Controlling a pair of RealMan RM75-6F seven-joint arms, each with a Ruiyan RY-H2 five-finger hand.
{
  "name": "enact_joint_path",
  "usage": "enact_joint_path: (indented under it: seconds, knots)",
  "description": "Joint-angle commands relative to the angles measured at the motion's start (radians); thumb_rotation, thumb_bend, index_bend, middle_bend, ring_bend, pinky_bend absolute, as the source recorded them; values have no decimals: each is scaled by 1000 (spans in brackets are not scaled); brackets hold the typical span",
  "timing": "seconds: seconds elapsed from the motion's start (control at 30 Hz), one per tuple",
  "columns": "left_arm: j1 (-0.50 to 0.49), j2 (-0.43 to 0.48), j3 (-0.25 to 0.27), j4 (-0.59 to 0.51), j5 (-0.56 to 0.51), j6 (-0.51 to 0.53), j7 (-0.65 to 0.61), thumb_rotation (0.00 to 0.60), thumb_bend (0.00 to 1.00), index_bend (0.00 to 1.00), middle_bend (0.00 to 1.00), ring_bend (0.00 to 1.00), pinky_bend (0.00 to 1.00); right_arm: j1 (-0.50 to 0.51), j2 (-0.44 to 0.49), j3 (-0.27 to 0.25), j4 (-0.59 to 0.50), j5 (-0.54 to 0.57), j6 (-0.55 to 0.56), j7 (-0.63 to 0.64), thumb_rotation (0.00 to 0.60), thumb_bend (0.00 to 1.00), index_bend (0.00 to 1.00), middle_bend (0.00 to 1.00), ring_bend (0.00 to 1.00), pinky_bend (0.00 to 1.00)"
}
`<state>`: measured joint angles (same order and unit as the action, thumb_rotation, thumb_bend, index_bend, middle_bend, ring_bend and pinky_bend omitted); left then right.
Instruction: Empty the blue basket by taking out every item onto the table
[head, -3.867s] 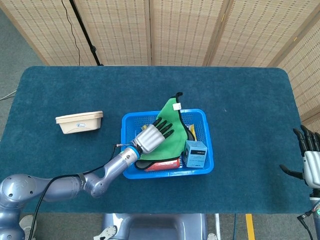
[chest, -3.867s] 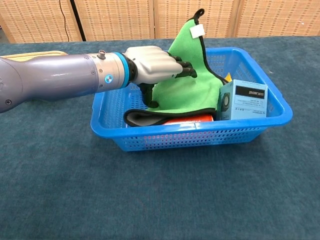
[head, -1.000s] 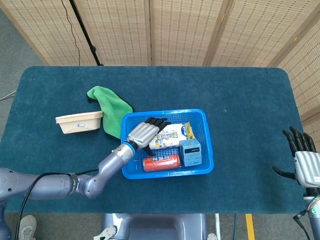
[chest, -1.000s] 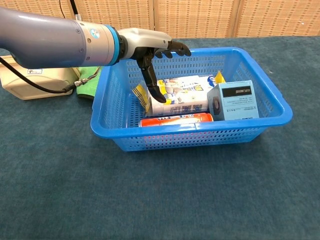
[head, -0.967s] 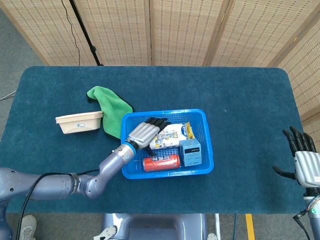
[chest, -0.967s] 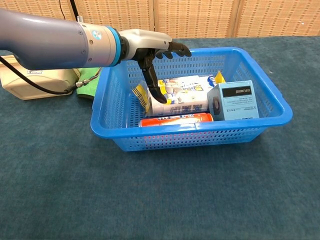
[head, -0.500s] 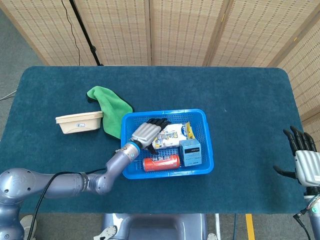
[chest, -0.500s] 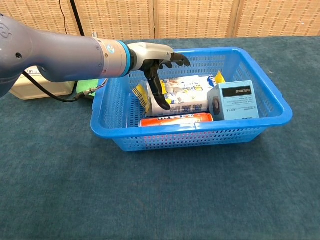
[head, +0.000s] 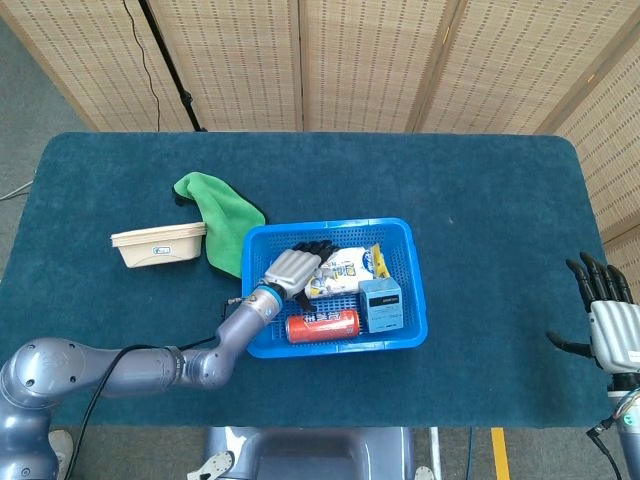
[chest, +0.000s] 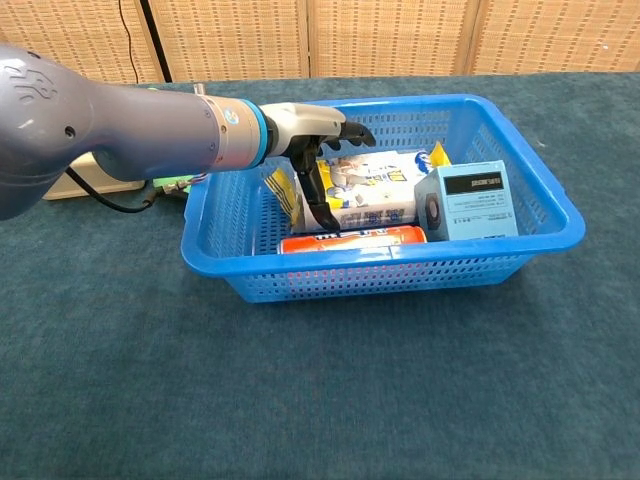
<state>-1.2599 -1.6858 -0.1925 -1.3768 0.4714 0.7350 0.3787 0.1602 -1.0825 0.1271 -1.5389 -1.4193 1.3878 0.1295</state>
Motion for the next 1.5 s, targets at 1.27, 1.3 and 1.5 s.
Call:
enact_joint_path:
  seconds: [1.27, 1.3, 1.5]
  knots:
    - [32, -100, -80, 49, 76, 158, 32, 600, 385, 421, 457, 458, 555, 3, 8, -4, 3, -4, -7, 25, 600, 0, 0, 0, 0, 0]
    - [38, -83, -86, 22, 86, 167, 30, 600, 385, 421, 457, 458, 555, 3, 8, -4, 3, -5, -7, 25, 600, 0, 0, 0, 0, 0]
    - [75, 40, -124, -145, 133, 226, 37, 600, 382, 424, 458, 460, 555, 1, 10, -7, -2, -13, -1, 23, 600, 0, 0, 0, 0, 0]
